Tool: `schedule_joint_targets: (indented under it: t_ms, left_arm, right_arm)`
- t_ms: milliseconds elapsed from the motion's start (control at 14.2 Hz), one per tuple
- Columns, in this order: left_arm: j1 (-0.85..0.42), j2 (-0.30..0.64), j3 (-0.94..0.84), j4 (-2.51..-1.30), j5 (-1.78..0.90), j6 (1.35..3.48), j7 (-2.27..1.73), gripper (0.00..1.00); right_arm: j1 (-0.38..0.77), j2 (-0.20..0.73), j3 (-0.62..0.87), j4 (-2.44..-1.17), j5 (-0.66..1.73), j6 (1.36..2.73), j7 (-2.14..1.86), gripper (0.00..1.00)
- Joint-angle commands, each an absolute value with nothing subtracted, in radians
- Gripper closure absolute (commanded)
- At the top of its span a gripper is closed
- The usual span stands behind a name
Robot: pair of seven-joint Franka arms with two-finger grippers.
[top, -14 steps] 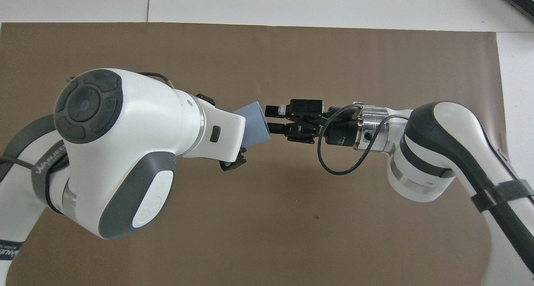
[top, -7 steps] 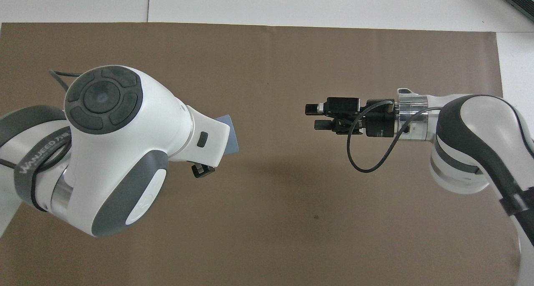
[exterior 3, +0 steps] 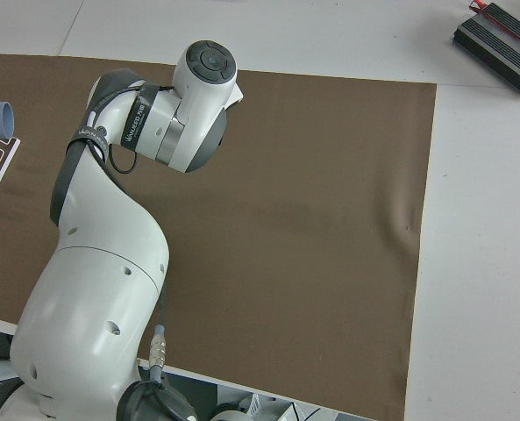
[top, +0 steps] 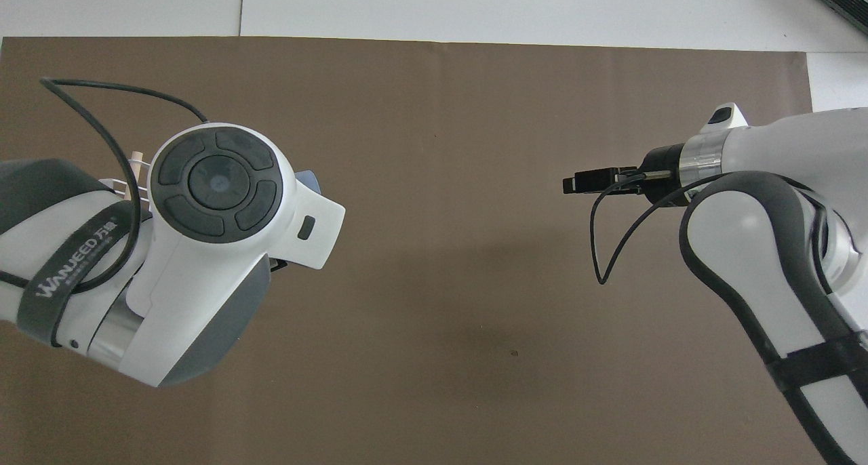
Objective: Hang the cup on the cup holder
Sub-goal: 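Open the right gripper and withdraw it while the left gripper pulls back, then carry the cup with the left gripper and hang it on the rack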
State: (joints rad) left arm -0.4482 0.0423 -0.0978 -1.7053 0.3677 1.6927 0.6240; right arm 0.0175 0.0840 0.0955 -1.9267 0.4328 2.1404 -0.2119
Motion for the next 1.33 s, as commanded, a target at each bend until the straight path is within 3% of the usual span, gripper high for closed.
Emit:
schedule_joint_targets:
  t_ms: [0, 211, 773, 1264]
  left_arm:
    - [-0.437, 0.043, -0.104, -1.733, 0.521, 1.666, 0.721, 1.00]
    - [-0.437, 0.043, -0.104, -1.769, 0.681, 1.649, 0.773, 1.00]
    - [-0.379, 0.038, -0.104, -1.928, 1.021, 1.750, 0.856, 1.00]
    - [-0.364, 0.037, -0.104, -2.020, 1.166, 1.798, 0.864, 1.00]
  right_arm:
    - [0.018, 0.069, 0.100, -1.887, 0.153, 2.151, -0.178, 0.00]
    - [-0.004, 0.016, 0.098, -1.856, 0.031, 2.114, -0.096, 0.00]
    - [-0.092, -0.037, 0.098, -1.544, 0.025, 1.692, 0.063, 0.00]
    - [-0.092, -0.084, 0.106, -1.595, 0.023, 1.635, 0.084, 0.00]
